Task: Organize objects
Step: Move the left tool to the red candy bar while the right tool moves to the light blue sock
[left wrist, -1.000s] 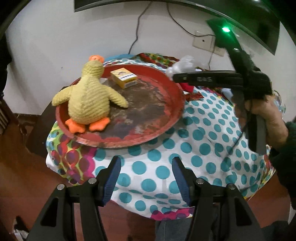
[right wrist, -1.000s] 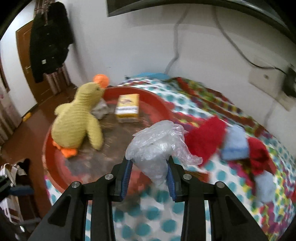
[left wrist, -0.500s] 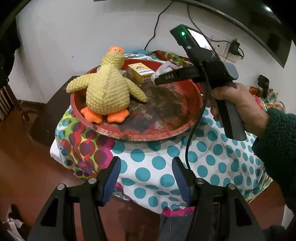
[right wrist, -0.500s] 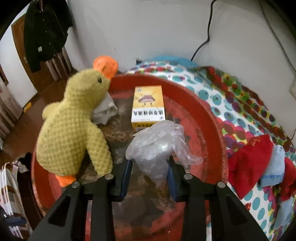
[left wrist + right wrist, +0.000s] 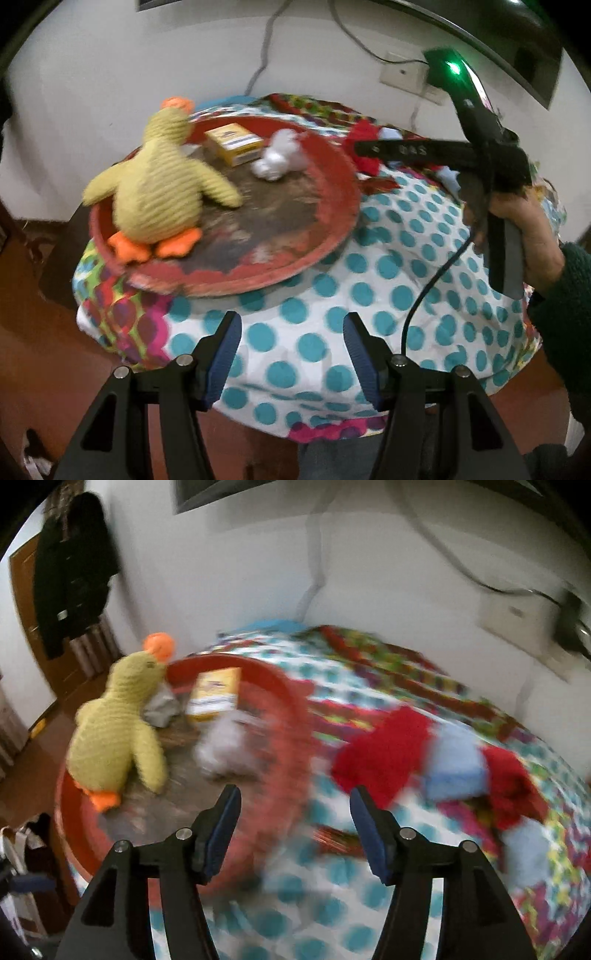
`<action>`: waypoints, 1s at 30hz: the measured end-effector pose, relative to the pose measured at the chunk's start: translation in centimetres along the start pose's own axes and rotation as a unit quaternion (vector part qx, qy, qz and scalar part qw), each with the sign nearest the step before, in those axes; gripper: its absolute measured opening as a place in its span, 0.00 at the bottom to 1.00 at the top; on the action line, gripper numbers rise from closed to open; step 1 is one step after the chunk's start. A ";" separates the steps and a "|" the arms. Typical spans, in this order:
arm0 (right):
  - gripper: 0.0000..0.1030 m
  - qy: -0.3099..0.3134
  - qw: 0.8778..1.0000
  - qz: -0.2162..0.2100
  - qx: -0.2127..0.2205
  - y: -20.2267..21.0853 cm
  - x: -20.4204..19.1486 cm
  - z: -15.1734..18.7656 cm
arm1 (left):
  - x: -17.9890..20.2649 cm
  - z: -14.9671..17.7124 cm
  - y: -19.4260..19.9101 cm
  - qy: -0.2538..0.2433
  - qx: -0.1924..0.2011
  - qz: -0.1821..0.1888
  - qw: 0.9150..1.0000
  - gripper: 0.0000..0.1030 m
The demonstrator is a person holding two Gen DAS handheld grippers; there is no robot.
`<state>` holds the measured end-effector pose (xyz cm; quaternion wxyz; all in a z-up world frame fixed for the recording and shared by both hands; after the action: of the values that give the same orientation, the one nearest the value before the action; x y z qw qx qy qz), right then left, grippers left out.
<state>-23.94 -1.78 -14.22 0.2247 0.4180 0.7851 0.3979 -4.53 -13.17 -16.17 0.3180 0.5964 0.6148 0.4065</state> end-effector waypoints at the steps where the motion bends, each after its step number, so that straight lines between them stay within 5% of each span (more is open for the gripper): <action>1: 0.58 -0.006 1.000 0.013 -0.002 0.1 1.5 0.5 | 0.6 -0.2 -0.2 -0.006 0.000 0.003 1.000 0.57; 10: 0.58 -0.065 0.993 0.098 -0.017 0.8 13.2 4.4 | 6.6 -2.9 -1.6 -0.080 0.006 0.014 0.997 0.57; 18: 0.62 -0.084 0.991 0.108 -0.011 0.2 16.0 5.6 | 11.7 -7.7 -2.5 -0.161 0.035 0.039 0.986 0.57; 23: 0.63 -0.087 0.989 0.116 -0.014 -0.9 17.4 5.5 | 12.7 -10.1 -5.4 -0.186 0.014 0.035 0.982 0.57; 25: 0.47 -0.092 0.989 0.112 -0.020 -1.5 18.0 5.7 | 12.8 -10.9 -6.7 -0.194 -0.001 0.033 0.980 0.57; 30: 0.36 -0.083 0.991 0.107 -0.017 -1.6 18.6 6.2 | 13.4 -12.6 -9.5 -0.208 -0.017 0.026 0.978 0.57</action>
<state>-30.73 15.92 -19.51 0.2520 0.5271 0.7077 0.3973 -21.25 -1.02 -17.38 0.4384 0.6779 0.5128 0.2923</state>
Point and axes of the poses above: each gripper's, at about its wrist camera, not at the fingertips, and y roughly against the way its jaws point, x to its right, z to its underside, the point moved 8 cm from there along -y, roughly the way its jaws point, and after that the axes turned 6 degrees about -x, right-handed, at the moved point
